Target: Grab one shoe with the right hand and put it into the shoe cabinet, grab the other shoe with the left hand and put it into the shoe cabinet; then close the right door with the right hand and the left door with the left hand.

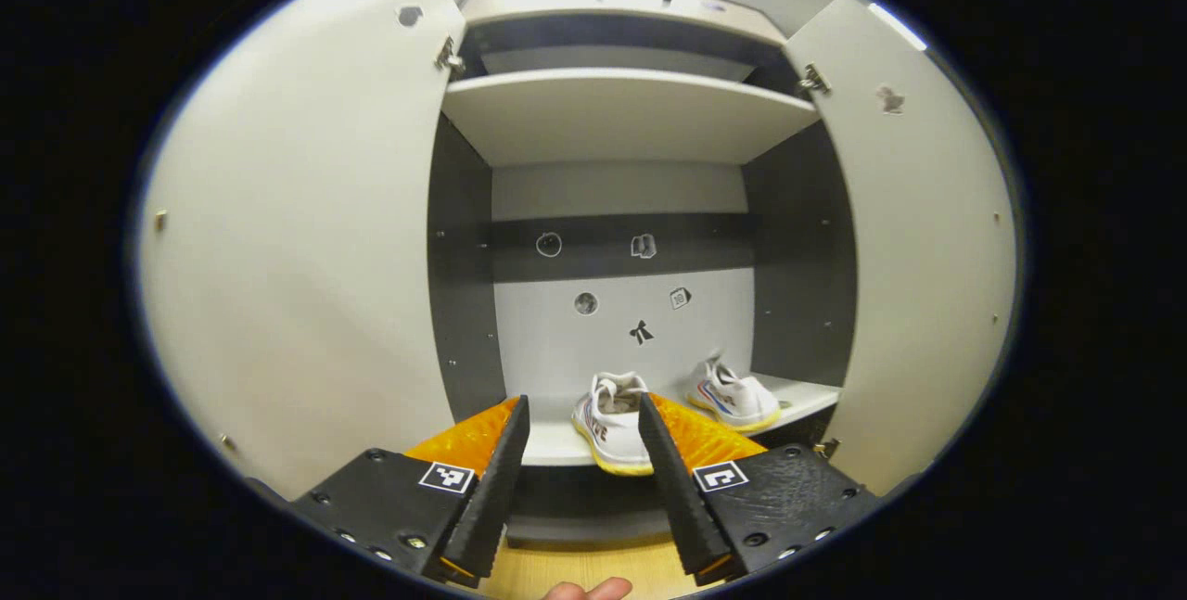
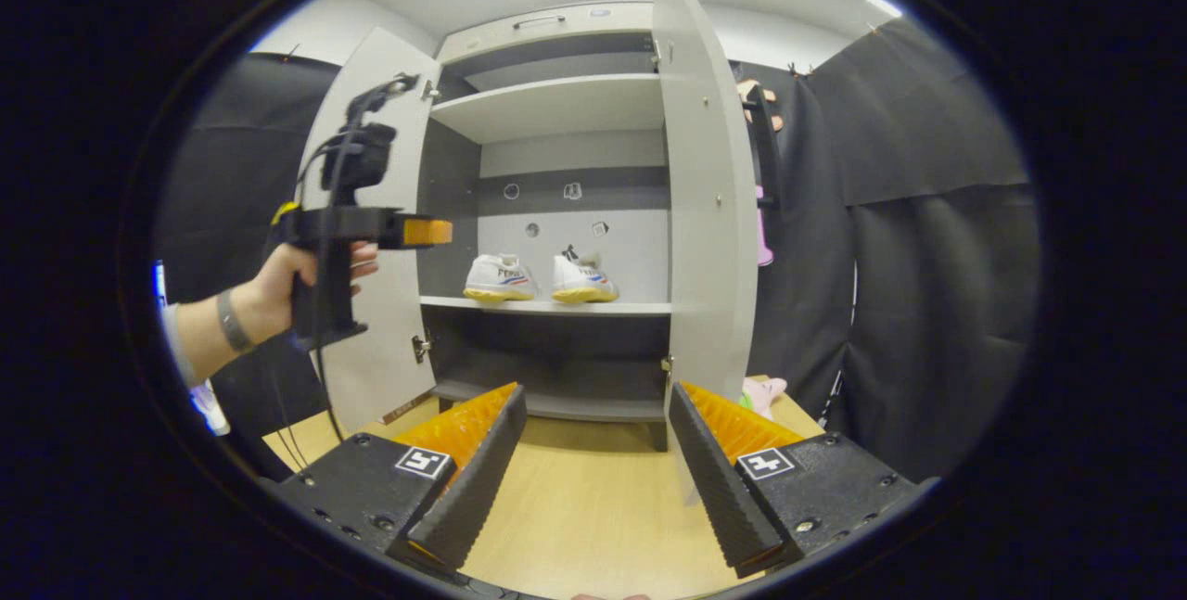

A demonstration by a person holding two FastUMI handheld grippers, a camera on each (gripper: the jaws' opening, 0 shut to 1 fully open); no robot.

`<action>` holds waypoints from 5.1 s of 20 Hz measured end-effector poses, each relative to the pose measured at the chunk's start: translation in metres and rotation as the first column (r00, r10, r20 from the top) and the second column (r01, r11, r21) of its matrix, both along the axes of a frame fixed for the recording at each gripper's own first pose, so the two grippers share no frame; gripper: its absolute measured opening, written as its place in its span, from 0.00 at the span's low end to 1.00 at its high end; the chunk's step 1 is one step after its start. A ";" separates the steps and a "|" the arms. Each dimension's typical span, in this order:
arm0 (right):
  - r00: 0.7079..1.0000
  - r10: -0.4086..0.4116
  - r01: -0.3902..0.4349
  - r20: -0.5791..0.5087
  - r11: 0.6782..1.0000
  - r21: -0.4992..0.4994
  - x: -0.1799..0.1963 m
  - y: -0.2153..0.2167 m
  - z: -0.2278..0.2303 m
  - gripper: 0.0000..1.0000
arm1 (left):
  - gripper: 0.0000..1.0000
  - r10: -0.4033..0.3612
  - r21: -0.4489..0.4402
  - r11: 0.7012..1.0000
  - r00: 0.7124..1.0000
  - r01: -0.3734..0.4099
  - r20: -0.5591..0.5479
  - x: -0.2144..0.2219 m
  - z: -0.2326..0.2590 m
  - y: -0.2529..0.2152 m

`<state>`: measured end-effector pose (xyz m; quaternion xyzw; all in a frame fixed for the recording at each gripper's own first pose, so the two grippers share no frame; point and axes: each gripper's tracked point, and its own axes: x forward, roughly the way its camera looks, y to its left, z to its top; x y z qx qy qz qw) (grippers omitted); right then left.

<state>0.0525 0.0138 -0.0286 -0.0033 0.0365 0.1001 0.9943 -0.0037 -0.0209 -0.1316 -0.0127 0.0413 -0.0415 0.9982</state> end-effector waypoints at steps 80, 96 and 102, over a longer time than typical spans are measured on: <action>0.995 0.088 -0.087 0.047 0.996 -0.034 -0.024 0.044 0.047 0.99 | 0.95 0.508 0.064 0.860 0.861 -0.507 -0.011 -0.042 0.012 0.306; 0.999 -0.020 0.019 0.043 1.000 0.020 -0.009 0.002 0.049 0.98 | 0.93 0.304 -0.054 0.951 0.952 -0.305 -0.035 0.006 0.029 0.236; 0.999 -0.040 0.040 0.030 0.999 0.012 -0.004 -0.011 0.045 0.96 | 0.93 0.265 -0.033 0.964 0.964 -0.265 -0.011 0.016 0.034 0.171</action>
